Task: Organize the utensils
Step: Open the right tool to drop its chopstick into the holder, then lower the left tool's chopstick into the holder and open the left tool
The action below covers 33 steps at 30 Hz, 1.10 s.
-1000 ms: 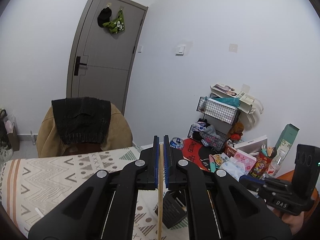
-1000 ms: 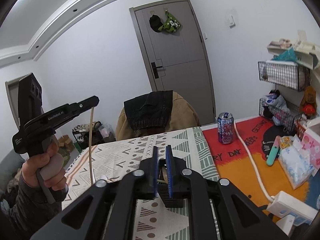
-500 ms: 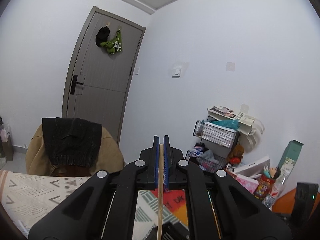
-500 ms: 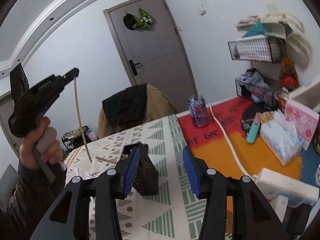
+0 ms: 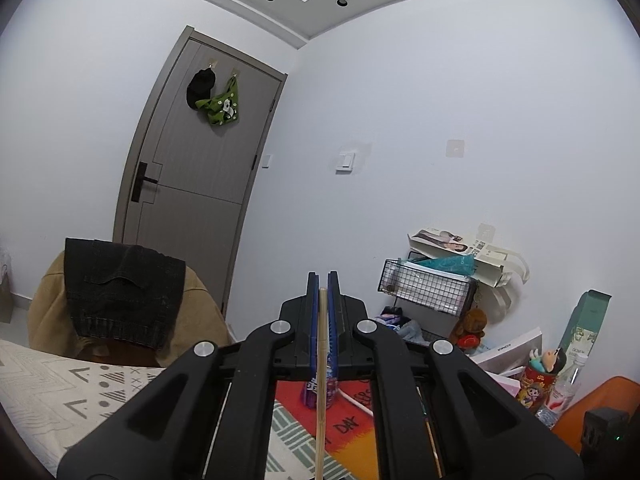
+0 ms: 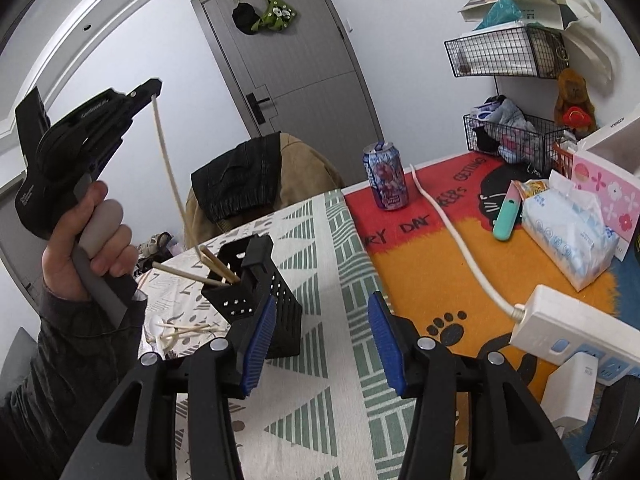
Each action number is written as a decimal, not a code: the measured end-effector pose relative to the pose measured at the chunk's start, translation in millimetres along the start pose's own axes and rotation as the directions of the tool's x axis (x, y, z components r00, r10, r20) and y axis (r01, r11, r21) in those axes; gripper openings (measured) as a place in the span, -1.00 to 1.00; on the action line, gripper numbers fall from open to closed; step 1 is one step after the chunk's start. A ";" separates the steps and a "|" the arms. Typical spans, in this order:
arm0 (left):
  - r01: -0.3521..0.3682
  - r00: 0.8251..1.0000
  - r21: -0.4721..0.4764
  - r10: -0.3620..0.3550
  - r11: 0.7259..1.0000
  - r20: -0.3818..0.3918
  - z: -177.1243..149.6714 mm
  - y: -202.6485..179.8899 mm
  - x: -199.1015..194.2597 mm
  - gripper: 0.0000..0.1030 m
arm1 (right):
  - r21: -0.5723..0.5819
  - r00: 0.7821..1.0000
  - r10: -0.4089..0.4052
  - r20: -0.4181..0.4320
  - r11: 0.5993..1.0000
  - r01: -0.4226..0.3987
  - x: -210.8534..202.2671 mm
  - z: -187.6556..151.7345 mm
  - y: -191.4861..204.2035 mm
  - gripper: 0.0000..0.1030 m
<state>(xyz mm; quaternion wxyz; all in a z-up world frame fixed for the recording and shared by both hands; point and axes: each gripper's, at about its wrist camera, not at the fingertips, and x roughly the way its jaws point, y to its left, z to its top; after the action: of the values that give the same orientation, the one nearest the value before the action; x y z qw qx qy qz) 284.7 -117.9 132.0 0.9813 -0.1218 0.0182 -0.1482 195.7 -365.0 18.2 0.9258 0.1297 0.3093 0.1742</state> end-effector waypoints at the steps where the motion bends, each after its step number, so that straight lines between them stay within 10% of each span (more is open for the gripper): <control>1: 0.004 1.000 0.004 -0.004 1.000 0.004 -2.4 -1.3 1.1 -0.90 | -0.001 1.000 -0.001 -0.003 1.000 0.001 1.2 -1.4 0.0 -0.06; 24: 0.090 0.992 0.111 -0.080 0.990 -0.095 -25.1 14.0 -36.3 -0.90 | -0.012 1.000 0.025 -0.013 1.000 -0.025 9.9 -9.2 20.0 0.01; 33: 0.081 0.965 0.071 -0.061 0.994 -0.253 -34.3 20.1 -30.5 -0.90 | -0.025 0.999 0.037 -0.014 0.999 -0.037 7.3 -14.7 31.3 0.09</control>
<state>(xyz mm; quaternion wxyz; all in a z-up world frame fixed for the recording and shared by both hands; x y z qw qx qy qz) 258.9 -98.3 93.7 0.9692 -0.0630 0.1317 -0.1981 184.5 -331.8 13.8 0.9218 0.1225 0.3111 0.1961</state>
